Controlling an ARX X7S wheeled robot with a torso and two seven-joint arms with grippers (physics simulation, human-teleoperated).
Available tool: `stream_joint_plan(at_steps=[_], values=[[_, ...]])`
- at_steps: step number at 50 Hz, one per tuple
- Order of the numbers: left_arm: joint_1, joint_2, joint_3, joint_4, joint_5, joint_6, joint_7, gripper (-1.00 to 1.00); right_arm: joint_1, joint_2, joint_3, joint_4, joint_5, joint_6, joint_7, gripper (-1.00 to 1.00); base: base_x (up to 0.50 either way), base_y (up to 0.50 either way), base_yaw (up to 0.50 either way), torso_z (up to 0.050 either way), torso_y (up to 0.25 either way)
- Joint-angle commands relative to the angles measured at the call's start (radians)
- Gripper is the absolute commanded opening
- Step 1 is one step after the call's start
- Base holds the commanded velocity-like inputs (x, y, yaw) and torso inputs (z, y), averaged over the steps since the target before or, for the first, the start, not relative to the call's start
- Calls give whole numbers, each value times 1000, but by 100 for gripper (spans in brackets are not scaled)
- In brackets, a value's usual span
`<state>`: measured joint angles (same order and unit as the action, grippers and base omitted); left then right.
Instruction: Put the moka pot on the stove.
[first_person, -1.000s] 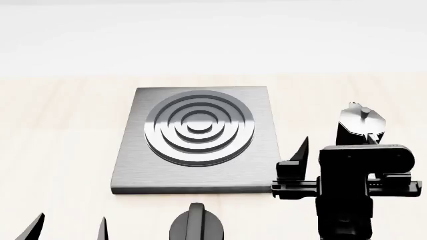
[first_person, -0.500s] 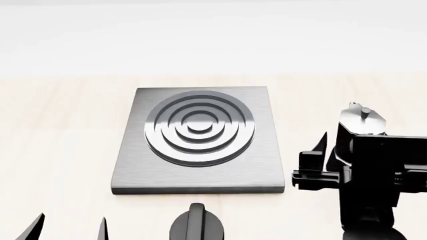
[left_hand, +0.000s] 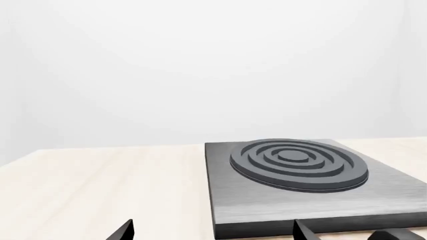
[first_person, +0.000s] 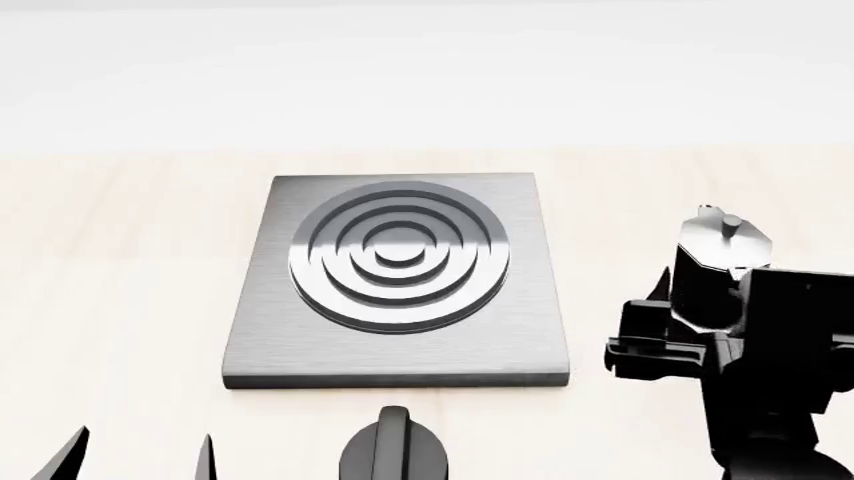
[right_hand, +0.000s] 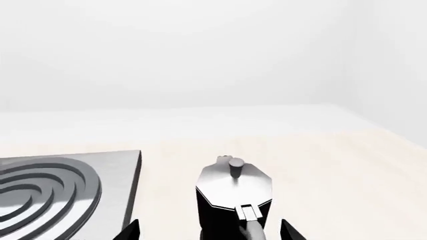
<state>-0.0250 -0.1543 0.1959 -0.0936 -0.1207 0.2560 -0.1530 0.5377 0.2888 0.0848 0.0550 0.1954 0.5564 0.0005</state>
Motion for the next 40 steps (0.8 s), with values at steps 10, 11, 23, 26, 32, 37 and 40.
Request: stream_joint_plan(at_steps=[10, 11, 23, 26, 32, 37, 40], values=[[-2, -5, 9, -8, -15, 19, -4, 100, -12, 9, 38, 22, 41, -13, -26, 100, 0, 0, 0, 0, 0], [-2, -6, 10, -8, -16, 19, -4, 100, -11, 10, 41, 26, 45, -13, -28, 100, 0, 0, 0, 0, 0], [-3, -12, 17, -8, -22, 21, -11, 100, -9, 16, 54, 49, 60, -12, -32, 100, 0, 0, 0, 0, 0], [-3, -13, 19, -8, -23, 21, -13, 100, -9, 17, 59, 52, 65, -10, -31, 100, 0, 0, 0, 0, 0], [-4, -16, 23, -9, -25, 22, -16, 100, -9, 19, 63, 69, 66, -16, -29, 100, 0, 0, 0, 0, 0], [-5, -18, 26, -9, -26, 23, -19, 100, 2, 19, 57, 120, 60, -36, -34, 100, 0, 0, 0, 0, 0], [-5, -19, 28, -9, -27, 23, -21, 100, 13, 17, 57, 156, 60, -53, -38, 100, 0, 0, 0, 0, 0]])
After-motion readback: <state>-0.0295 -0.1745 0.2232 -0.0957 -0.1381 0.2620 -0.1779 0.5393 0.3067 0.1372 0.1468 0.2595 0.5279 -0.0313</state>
